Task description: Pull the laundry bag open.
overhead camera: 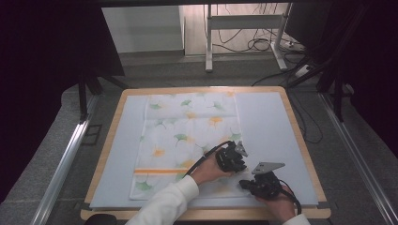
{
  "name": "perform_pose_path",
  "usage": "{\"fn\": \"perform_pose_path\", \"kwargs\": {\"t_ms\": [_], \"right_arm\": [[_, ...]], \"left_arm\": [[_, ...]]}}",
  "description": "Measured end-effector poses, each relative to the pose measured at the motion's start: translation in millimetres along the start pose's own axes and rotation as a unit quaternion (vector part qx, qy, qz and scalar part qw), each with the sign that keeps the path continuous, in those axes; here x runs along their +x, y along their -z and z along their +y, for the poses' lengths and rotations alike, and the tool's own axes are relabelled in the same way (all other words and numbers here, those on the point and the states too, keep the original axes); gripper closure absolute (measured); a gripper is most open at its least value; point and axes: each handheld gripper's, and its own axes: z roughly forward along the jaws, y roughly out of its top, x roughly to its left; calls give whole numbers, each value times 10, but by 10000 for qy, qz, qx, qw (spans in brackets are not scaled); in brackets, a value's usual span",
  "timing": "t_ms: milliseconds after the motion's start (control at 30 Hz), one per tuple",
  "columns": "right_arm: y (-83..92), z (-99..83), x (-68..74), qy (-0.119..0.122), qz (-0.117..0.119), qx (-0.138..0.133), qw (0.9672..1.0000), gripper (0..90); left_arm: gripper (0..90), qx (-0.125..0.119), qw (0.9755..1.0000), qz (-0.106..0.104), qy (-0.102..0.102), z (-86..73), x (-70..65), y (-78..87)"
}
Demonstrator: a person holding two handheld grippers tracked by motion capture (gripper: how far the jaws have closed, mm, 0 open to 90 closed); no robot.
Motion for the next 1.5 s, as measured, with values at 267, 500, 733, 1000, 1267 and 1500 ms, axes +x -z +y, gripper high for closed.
{"fn": "perform_pose_path", "kwargs": {"t_ms": [267, 500, 733, 1000, 1267, 1500], "right_arm": [[3, 1, -5, -3, -9, 7, 10000, 884], [0, 3, -7, 2, -11, 6, 10000, 884], [1, 3, -16, 0, 3, 12, 10000, 882], [4, 15, -62, -46, -106, -17, 9999, 893], [-24, 64, -180, -283, -165, -36, 9995, 897], [-11, 44, -230, -549, -76, -48, 9985, 899]], "left_arm": [[834, 3, 9998, 164, -151, -20, -80, 23], [845, -19, 9997, 172, -199, -37, -98, 35], [847, -58, 9996, 142, -232, -53, -92, 40], [848, -69, 9997, 100, -189, -66, -76, 47], [850, -25, 9997, 128, -186, -72, -70, 56], [850, -36, 9998, 134, -174, -106, -61, 80]]}}
